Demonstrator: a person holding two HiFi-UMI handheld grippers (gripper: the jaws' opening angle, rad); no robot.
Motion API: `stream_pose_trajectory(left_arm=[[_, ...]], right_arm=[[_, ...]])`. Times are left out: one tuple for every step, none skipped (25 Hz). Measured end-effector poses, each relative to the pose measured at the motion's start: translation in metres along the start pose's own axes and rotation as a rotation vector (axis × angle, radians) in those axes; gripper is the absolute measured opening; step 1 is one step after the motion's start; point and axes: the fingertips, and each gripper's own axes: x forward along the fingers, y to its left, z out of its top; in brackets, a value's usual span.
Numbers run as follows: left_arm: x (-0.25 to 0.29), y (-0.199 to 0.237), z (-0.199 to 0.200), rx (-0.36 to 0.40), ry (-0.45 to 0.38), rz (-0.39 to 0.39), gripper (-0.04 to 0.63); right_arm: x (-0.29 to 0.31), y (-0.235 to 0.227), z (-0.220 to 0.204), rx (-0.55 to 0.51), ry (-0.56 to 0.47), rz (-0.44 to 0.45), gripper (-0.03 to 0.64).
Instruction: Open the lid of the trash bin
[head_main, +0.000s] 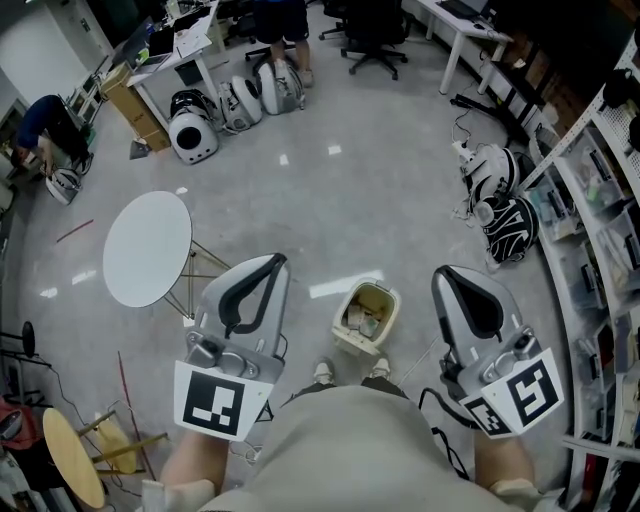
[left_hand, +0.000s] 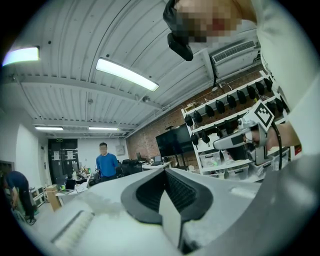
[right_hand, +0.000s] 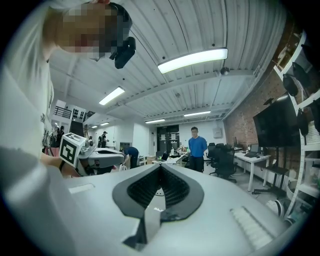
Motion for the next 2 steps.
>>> stream_pose_trajectory(left_arm=[[-0.0005,0.001,0.0003,0.002,-0.002,0.0,0.002],[-0.0008,0.0019,0.0005,0.004,-0.003,0.0,0.002]], right_arm=[[0.0007,0.0012,-0.0004,0.001,0.001,0.001,0.003],[0.0013,0.0023,-0.0009,0.001,0.002,0.001,0.003]])
